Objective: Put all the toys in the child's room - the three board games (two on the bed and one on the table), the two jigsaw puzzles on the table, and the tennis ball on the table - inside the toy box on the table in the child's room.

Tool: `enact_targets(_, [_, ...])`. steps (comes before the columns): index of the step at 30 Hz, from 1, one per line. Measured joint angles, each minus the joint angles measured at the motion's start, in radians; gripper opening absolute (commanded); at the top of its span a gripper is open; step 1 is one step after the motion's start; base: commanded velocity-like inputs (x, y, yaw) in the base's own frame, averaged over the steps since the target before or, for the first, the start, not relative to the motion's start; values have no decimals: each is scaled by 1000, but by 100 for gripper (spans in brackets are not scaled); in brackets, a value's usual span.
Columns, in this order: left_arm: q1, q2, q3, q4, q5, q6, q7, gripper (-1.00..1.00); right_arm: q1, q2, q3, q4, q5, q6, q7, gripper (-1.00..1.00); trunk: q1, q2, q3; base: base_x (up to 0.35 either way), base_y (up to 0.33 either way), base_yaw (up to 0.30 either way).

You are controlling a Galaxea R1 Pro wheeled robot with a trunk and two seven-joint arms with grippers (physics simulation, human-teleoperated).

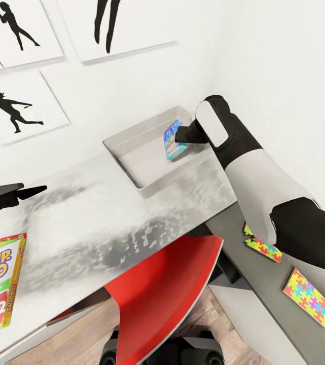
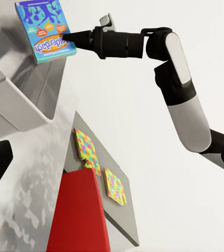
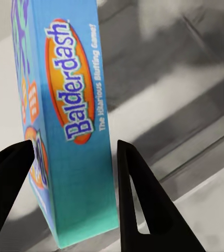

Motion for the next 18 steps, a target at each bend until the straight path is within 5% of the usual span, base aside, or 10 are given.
enact_targets(18, [0, 0, 0, 0, 0, 0, 0, 100, -62, -2, 0, 0, -5, 5, 7, -100, 0, 0, -24, 0, 0, 0])
